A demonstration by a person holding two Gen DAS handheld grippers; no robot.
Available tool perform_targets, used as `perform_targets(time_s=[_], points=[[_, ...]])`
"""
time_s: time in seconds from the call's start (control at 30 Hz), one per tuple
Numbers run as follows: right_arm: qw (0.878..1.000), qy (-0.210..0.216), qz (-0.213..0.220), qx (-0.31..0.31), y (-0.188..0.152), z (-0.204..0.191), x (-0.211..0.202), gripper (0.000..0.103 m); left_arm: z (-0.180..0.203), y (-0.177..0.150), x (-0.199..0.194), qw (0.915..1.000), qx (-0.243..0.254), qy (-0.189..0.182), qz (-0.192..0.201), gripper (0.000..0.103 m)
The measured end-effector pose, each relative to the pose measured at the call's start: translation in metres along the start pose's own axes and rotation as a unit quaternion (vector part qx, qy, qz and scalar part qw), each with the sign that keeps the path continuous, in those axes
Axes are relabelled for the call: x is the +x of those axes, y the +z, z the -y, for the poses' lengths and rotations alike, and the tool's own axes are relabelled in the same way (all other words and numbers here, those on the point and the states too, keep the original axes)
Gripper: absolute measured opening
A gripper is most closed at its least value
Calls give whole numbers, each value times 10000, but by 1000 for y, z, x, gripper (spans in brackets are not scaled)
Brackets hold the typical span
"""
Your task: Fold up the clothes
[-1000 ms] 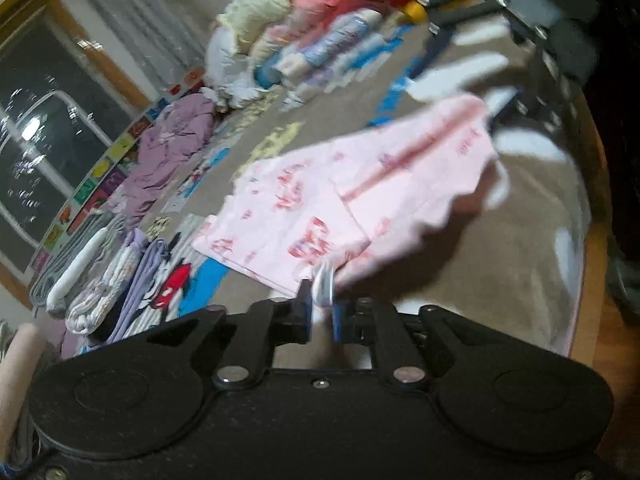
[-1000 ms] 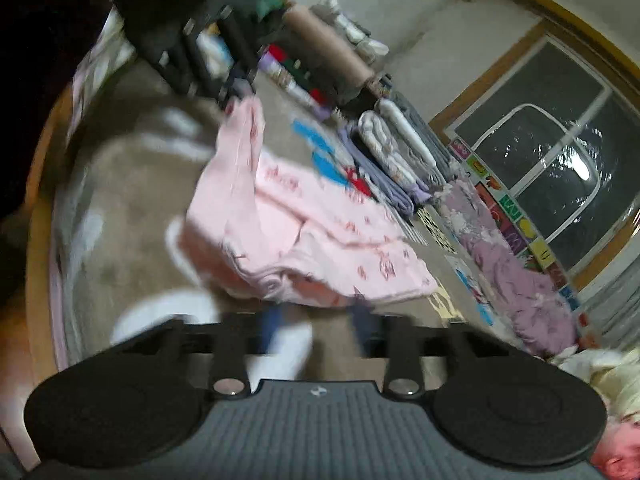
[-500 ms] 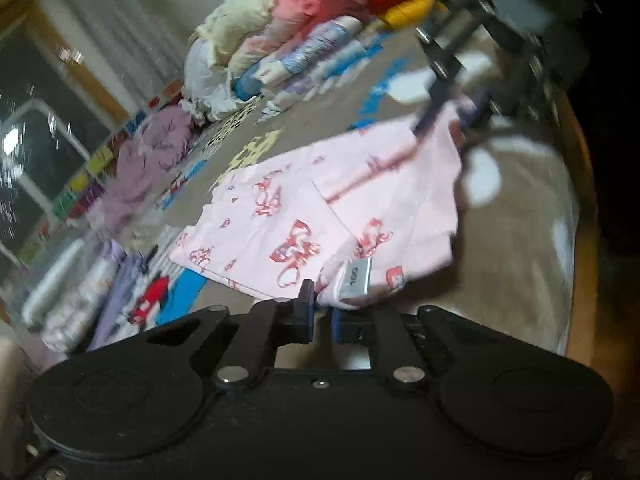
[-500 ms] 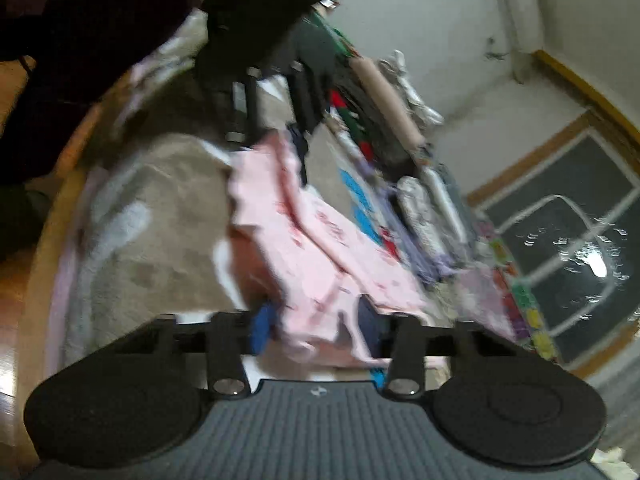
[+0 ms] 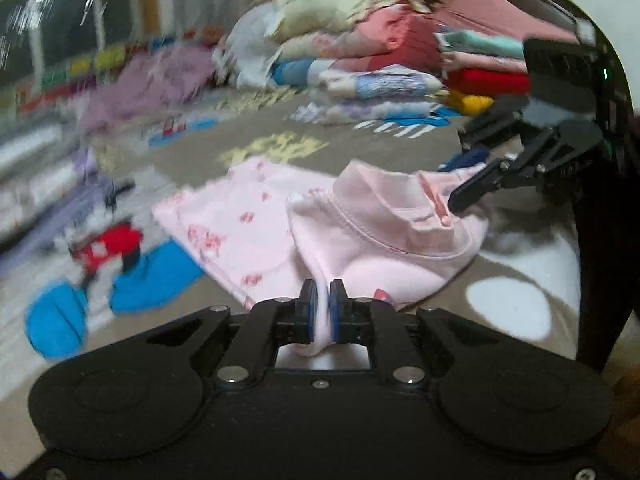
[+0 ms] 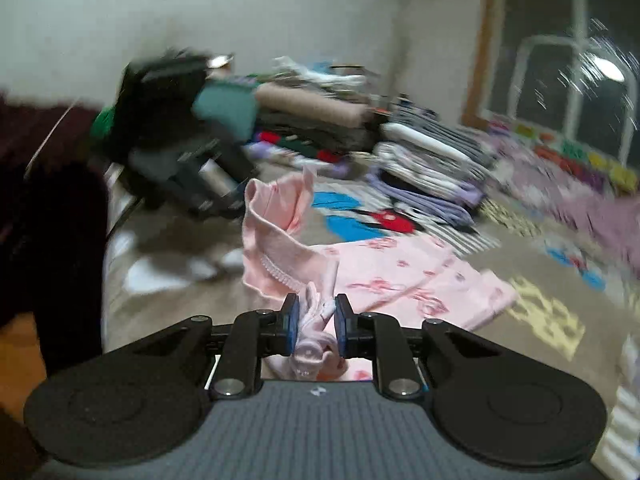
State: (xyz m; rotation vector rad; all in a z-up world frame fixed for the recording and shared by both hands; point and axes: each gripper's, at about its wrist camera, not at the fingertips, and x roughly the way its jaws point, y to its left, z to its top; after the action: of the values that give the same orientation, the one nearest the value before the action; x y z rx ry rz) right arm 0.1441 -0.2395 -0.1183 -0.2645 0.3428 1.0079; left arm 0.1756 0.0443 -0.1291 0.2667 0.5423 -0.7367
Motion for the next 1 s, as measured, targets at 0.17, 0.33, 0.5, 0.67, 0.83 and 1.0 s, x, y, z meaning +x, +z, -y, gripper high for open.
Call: perform_targets(time_s=[0.17, 0.33, 0.5, 0.67, 0.83, 1.0], points=[[9931, 205, -269, 1126, -19, 27, 14, 28, -14, -1, -7, 9971, -698, -284, 106, 23], [9883, 103, -82, 1519, -25, 28, -2, 57, -27, 2, -11, 9910, -1209, -480, 301, 42], [9851, 52, -10, 1719, -28, 24, -23, 70, -28, 2, -3, 9881, -1370, -662, 222, 41], [9950, -311, -376, 873, -32, -5, -24, 71, -26, 3, -5, 9875, -1342, -748, 342, 24], [9975, -293, -284, 580, -31, -9, -19, 30, -29, 3, -11, 9866, -1391, -652, 546, 5], [9942, -266, 250, 1014, -20, 13, -30, 23, -47, 7, -25, 9746, -1846, -557, 1141, 2]])
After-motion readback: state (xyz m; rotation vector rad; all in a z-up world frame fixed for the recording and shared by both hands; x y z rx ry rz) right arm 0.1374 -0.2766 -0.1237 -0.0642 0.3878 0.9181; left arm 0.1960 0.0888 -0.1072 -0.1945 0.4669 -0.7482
